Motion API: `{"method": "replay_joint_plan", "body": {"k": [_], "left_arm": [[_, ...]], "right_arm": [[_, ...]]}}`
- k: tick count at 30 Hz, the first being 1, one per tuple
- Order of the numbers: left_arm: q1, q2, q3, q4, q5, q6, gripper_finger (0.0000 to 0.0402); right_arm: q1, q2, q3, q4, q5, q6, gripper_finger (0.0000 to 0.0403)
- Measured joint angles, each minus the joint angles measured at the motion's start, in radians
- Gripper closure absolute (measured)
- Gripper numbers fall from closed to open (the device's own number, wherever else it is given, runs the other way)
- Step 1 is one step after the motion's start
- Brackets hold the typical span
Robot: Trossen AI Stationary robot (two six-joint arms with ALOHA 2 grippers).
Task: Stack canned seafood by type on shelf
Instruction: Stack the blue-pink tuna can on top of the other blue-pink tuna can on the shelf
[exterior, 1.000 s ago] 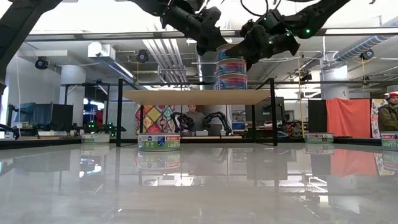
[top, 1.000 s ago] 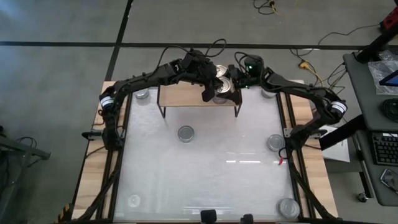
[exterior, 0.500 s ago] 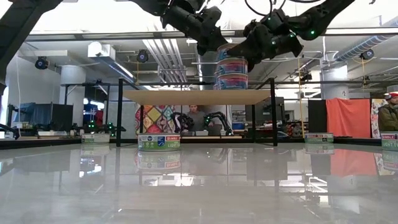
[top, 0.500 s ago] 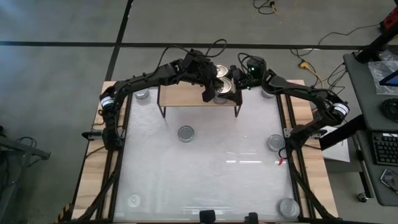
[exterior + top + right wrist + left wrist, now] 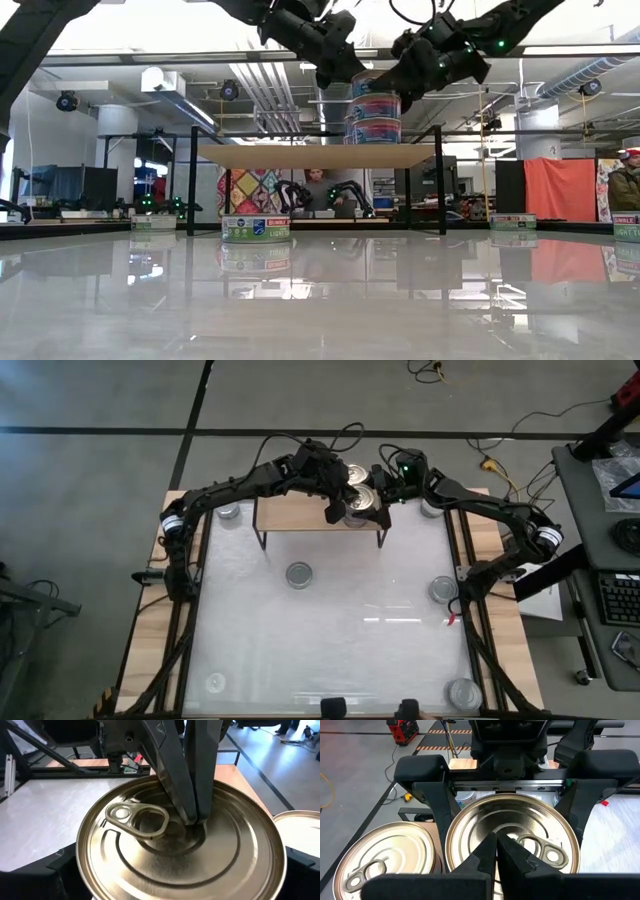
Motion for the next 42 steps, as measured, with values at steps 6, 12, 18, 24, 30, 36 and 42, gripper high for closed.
{"method": "replay_joint_plan", "body": {"k": [6, 12, 18, 24, 30, 36, 42], "left_arm": [[0.0, -0.016, 0.007, -0.01, -0.003, 0.003, 0.0401], [0.002, -0.004, 0.095, -0.064, 0.073, 0.014, 0.0401], [-0.014, 0.046, 0.149, -0.036, 0.104, 0.012, 0.0401], [-0.024, 0.114, 0.262, -0.108, 0.116, 0.016, 0.0401], [-0.034, 0.122, 0.333, -0.144, 0.138, 0.028, 0.0401], [-0.034, 0.144, 0.285, -0.065, 0.192, 0.011, 0.0402], [-0.031, 0.163, 0.276, -0.074, 0.166, 0.0, 0.0402]], "right_arm": [[0.0, 0.0, -0.008, 0.006, 0.005, -0.035, 0.0003], [-0.002, 0.0, -0.016, 0.034, 0.007, -0.028, 0.0003], [-0.004, 0.0, -0.017, 0.046, 0.021, -0.021, 0.0003], [-0.004, 0.0, -0.022, 0.059, 0.022, -0.012, 0.0003], [-0.003, 0.001, -0.031, 0.076, 0.028, -0.012, 0.0003], [-0.003, 0.002, -0.032, 0.082, 0.018, -0.021, 0.0003], [-0.002, 0.001, -0.032, 0.078, 0.026, 0.006, 0.0003]]}}
